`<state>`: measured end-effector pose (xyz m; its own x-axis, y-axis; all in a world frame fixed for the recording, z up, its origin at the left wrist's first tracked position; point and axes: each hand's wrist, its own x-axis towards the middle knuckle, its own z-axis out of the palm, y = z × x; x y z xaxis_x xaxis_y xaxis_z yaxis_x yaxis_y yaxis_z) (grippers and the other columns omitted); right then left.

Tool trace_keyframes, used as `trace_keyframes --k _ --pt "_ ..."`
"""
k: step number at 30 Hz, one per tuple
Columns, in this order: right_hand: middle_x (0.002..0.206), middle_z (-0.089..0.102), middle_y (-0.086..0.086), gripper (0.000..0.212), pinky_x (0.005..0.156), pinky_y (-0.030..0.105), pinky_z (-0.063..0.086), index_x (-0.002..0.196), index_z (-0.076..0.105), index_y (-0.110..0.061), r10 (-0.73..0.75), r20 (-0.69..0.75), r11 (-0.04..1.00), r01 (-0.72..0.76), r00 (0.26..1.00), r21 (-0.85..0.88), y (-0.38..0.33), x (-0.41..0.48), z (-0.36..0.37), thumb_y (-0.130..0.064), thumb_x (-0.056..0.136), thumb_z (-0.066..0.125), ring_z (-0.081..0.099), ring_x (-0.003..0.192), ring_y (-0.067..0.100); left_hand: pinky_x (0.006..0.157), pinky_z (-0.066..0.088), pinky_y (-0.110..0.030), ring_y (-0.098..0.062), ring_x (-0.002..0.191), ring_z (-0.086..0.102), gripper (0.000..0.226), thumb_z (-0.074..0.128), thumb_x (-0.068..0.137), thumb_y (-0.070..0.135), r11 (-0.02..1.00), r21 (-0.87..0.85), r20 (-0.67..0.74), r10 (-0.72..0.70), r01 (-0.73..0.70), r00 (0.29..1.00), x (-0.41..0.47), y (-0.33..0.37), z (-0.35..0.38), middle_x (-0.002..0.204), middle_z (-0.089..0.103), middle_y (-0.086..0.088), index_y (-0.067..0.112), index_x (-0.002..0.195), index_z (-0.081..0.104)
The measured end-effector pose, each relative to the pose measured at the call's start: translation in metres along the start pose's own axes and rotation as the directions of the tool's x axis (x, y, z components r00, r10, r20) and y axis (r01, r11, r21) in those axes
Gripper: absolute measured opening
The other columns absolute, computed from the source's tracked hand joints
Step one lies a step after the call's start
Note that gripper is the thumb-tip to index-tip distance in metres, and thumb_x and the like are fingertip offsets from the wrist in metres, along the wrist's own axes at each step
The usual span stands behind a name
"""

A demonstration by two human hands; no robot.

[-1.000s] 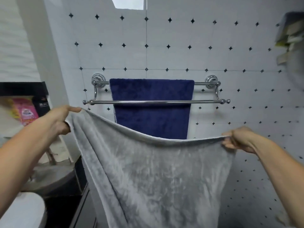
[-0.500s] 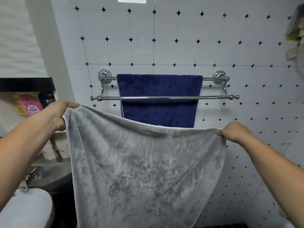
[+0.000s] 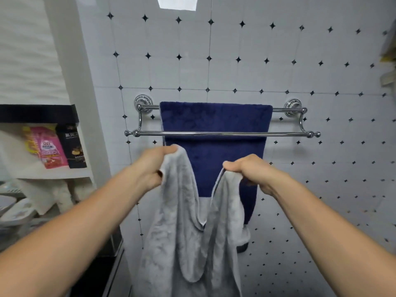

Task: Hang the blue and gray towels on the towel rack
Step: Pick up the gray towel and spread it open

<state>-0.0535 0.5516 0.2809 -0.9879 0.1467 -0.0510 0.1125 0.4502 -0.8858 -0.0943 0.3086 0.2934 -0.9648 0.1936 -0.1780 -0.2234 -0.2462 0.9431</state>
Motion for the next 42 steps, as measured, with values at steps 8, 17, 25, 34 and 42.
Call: trace_keyframes --k 8,17,25,34,42 --pt "0.051 0.065 0.011 0.039 0.033 0.021 0.037 0.085 0.067 0.002 -0.064 0.013 0.921 0.054 0.998 0.386 -0.023 -0.028 0.058 -0.029 0.101 0.050 0.055 0.035 0.016 0.064 0.056 -0.037 -0.034 0.074 0.066 0.039 0.056 0.097 0.023 0.981 -0.158 0.221 0.144 -0.111 0.965 -0.025 -0.057 0.048 0.093 0.069 -0.028 -0.012 0.115 0.060" --pt "0.081 0.075 0.024 0.024 0.059 0.032 0.060 0.099 0.065 0.009 -0.017 -0.106 0.689 0.089 0.994 0.719 -0.014 -0.041 0.062 -0.010 0.099 0.052 0.075 0.075 0.032 0.084 0.055 -0.032 -0.029 0.105 0.069 0.041 0.077 0.077 0.009 0.914 -0.148 0.383 0.405 -0.377 0.830 -0.029 -0.083 0.036 0.113 0.072 -0.016 0.011 0.117 0.069" --pt "0.067 0.075 0.000 0.024 0.045 0.021 0.046 0.078 0.070 -0.013 -0.066 -0.140 0.868 0.126 0.988 0.481 -0.008 -0.048 0.052 -0.031 0.092 0.063 0.067 0.056 0.013 0.067 0.054 -0.020 -0.012 0.081 0.072 0.017 0.067 0.088 0.008 0.850 0.088 0.238 0.489 -0.520 0.839 -0.021 -0.069 0.028 0.089 0.078 -0.005 0.020 0.089 0.079" --pt "0.102 0.059 -0.018 0.035 0.084 0.023 0.044 0.091 0.063 -0.042 -0.484 -0.126 0.873 0.470 0.866 -0.128 0.018 -0.053 0.035 -0.062 0.063 0.071 0.055 0.097 0.002 0.064 0.054 -0.023 -0.012 0.074 0.068 0.014 0.072 0.079 0.031 0.814 0.212 0.302 0.472 -0.541 0.828 -0.023 -0.069 0.022 0.080 0.075 -0.002 0.018 0.082 0.076" --pt "0.100 0.065 -0.014 0.023 0.084 0.016 0.041 0.064 0.069 -0.018 -0.479 -0.124 0.872 0.487 0.869 0.044 0.031 -0.044 0.052 -0.035 0.076 0.080 0.061 0.096 0.001 0.057 0.049 -0.019 -0.006 0.066 0.064 0.025 0.072 0.075 0.045 0.797 0.293 0.283 0.455 -0.528 0.844 -0.025 -0.076 0.014 0.078 0.075 -0.004 0.021 0.070 0.074"
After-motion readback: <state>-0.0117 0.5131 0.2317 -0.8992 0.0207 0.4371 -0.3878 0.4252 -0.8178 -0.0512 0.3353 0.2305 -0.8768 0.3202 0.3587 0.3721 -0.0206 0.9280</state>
